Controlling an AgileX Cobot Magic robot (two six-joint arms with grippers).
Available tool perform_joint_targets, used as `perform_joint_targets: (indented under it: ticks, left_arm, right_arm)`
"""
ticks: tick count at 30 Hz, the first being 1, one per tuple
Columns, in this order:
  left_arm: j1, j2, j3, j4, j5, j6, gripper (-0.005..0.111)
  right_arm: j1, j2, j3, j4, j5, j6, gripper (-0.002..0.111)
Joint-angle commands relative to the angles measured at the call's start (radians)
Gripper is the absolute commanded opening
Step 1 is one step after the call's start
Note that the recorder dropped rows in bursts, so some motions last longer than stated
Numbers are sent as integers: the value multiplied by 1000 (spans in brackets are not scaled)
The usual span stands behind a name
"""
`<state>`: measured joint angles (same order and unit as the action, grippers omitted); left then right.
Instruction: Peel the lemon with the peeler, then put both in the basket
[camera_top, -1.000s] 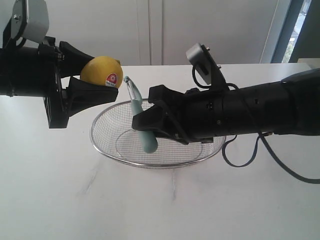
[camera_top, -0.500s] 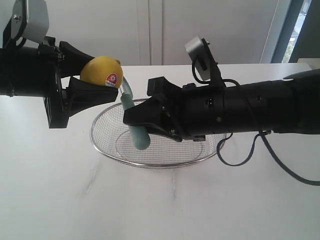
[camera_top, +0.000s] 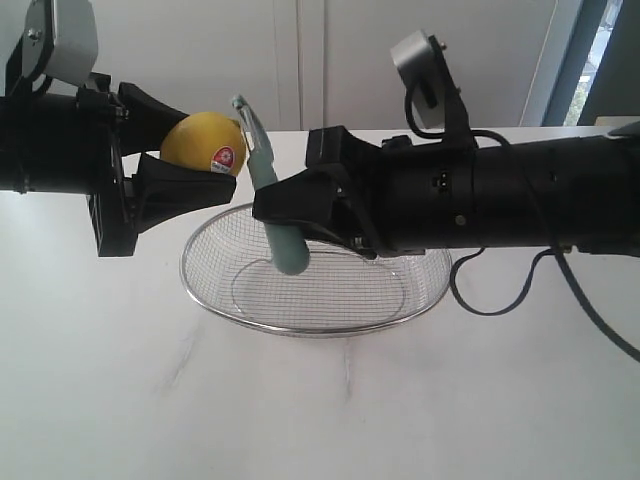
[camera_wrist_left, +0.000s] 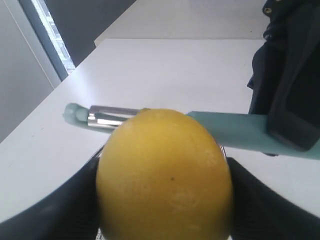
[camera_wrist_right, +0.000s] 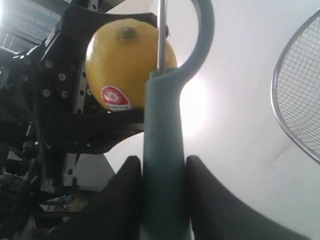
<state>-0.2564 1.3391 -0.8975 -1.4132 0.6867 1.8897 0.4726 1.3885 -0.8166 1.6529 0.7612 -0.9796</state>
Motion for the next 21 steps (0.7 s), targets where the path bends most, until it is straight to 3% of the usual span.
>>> perform_joint_targets:
  ticks: [1, 13, 17, 21]
  left_arm:
    - [-5, -6, 1, -27, 12, -6, 0]
    - [-5, -6, 1, -27, 12, -6, 0]
    - [-5, -6, 1, -27, 12, -6, 0]
    - [-5, -6, 1, -27, 12, -6, 0]
  right_arm:
    - [-2, -33, 2, -12, -11, -10, 0]
    - [-8, -188, 2, -209, -105, 124, 0]
    - [-8, -285, 2, -387, -181, 258, 0]
    - [-21, -389, 2, -669, -258, 514, 0]
